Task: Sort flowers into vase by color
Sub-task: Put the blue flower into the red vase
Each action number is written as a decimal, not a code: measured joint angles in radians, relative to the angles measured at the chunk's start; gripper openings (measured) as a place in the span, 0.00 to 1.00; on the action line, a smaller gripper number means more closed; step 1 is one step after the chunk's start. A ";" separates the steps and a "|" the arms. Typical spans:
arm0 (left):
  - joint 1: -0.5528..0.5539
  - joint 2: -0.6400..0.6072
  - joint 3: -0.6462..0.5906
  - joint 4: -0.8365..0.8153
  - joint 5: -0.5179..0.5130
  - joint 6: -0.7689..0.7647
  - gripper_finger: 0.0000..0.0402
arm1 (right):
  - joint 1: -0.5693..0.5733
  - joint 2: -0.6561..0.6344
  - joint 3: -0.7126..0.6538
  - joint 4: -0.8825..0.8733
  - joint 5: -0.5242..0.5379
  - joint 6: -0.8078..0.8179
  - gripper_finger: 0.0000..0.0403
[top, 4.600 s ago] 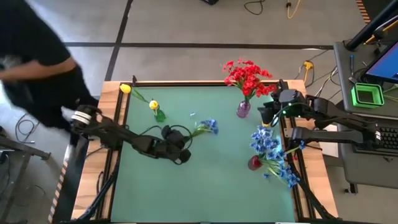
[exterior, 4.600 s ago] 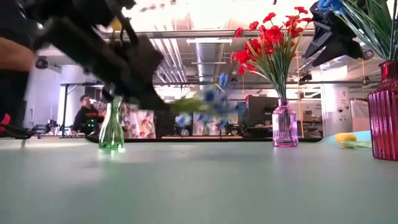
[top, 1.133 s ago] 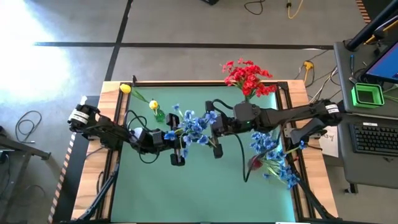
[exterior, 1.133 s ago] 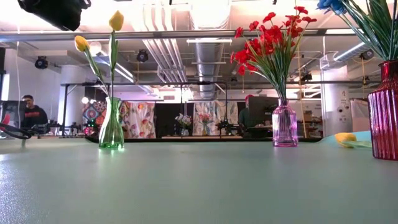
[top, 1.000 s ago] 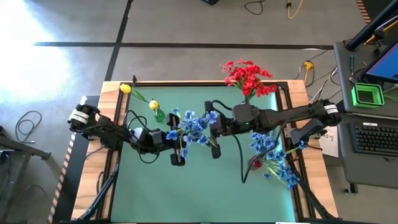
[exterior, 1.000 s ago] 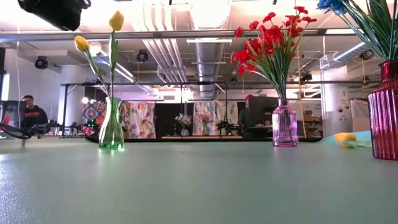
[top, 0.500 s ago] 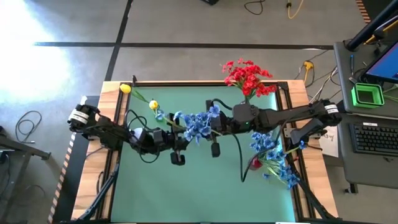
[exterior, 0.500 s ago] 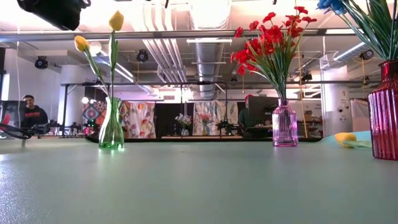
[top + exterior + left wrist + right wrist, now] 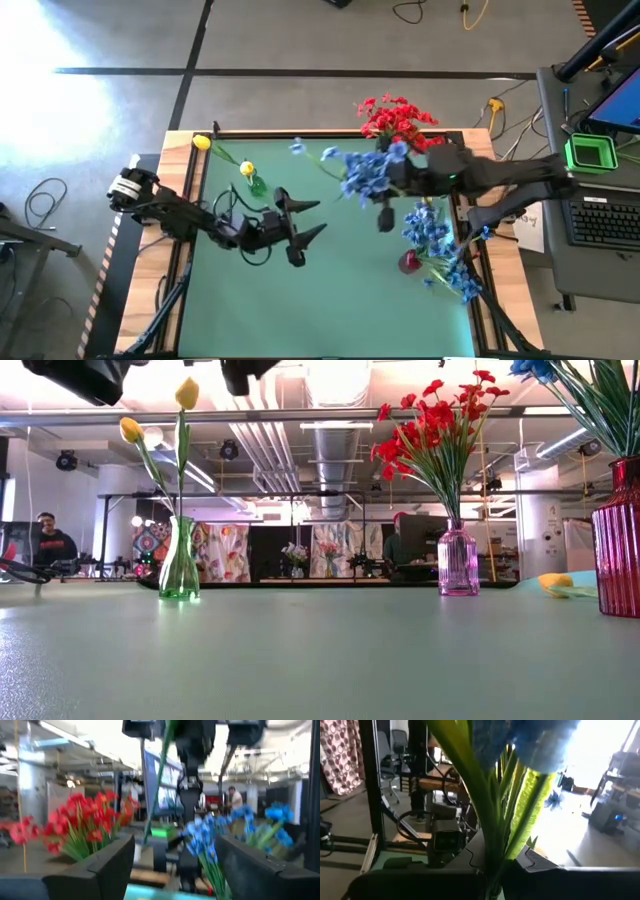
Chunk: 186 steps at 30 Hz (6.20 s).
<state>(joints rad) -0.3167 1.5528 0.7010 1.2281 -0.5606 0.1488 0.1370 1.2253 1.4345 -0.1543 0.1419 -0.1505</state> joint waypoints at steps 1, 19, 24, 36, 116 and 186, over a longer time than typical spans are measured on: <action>-0.003 -0.001 0.000 -0.028 0.000 -0.018 0.66 | 0.000 -0.017 0.000 -0.023 0.000 0.014 0.05; -0.080 -0.014 0.003 -0.273 0.001 -0.110 0.67 | 0.115 -0.101 -0.037 -0.253 0.035 0.216 0.05; -0.118 -0.014 0.003 -0.316 0.002 -0.118 0.67 | 0.154 -0.105 -0.062 -0.255 0.071 0.231 0.05; -0.152 0.046 0.006 -0.331 0.003 -0.141 0.67 | 0.305 -0.206 -0.043 -0.292 0.068 0.315 0.05; -0.087 0.304 0.313 -0.356 -0.007 -0.059 0.67 | 0.321 -0.508 -0.578 -0.434 0.173 0.575 0.05; 0.163 0.589 0.869 -0.477 0.388 0.001 0.66 | 0.321 -0.458 -0.550 -0.489 0.118 0.551 0.46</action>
<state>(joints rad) -0.1540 2.1422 1.5704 0.7508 -0.1726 0.1498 0.4583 0.7673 0.8848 -0.6436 0.2598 0.4007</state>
